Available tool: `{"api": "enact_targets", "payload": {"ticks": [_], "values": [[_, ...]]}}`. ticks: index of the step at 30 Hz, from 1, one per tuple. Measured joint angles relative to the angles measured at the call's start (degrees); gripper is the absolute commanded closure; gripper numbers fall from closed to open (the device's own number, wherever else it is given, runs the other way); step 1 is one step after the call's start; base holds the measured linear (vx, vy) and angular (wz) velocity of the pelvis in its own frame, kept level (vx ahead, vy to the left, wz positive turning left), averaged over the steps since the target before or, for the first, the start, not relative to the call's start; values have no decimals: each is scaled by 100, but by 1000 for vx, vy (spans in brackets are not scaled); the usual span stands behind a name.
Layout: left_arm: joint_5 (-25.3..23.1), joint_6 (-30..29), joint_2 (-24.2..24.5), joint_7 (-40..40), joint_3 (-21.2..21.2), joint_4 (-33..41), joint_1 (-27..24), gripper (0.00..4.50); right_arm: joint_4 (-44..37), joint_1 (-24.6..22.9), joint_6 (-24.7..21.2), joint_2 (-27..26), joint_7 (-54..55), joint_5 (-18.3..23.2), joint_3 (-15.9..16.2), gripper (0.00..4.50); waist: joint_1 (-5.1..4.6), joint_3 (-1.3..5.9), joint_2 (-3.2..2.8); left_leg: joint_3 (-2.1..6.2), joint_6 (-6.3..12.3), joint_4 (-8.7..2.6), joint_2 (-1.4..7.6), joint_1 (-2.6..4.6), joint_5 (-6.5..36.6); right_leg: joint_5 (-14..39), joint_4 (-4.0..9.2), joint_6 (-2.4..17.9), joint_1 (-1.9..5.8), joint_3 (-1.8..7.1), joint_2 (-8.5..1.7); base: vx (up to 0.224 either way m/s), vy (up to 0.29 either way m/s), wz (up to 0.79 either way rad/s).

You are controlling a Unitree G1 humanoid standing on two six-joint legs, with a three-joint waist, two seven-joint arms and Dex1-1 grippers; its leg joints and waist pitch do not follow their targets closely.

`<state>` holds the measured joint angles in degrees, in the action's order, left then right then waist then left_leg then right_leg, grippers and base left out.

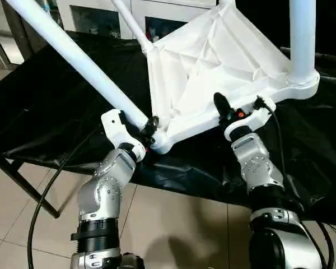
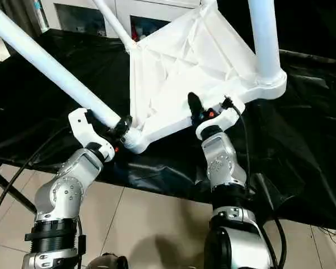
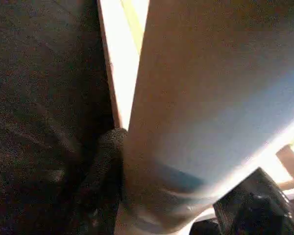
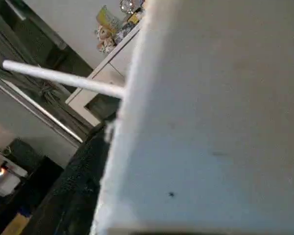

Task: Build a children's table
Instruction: Flip table

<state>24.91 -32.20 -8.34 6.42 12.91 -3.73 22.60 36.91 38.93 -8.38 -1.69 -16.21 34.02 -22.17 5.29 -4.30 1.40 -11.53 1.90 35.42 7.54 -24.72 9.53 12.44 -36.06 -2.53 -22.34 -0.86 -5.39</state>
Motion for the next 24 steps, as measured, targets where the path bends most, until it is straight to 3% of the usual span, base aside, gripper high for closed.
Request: {"api": "enact_targets", "payload": {"ticks": [7,9,17,24], "values": [[413,139,-42,65,145,25,43,117,156,2,14,12,32,113,-174,231,29,4,-2,-1,-6,10,2,-28,-5,-12,-12,6,-25,-2,0,0,0,0],[464,144,-40,64,206,25,53,117,155,3,15,32,79,132,-203,231,53,5,-3,-2,-4,11,2,-32,-14,-22,-12,9,-29,-1,0,0,0,0],[689,126,11,66,236,25,159,33,42,3,15,299,355,237,-380,234,169,4,-9,-22,-17,11,6,-34,-29,-56,-10,1,-23,0,-10,0,0,0],[861,-18,39,12,274,124,148,34,-41,15,15,882,576,233,-508,241,213,5,-10,-31,-22,11,7,-34,-31,-76,-5,-19,-20,0,-17,0,0,0]]}}
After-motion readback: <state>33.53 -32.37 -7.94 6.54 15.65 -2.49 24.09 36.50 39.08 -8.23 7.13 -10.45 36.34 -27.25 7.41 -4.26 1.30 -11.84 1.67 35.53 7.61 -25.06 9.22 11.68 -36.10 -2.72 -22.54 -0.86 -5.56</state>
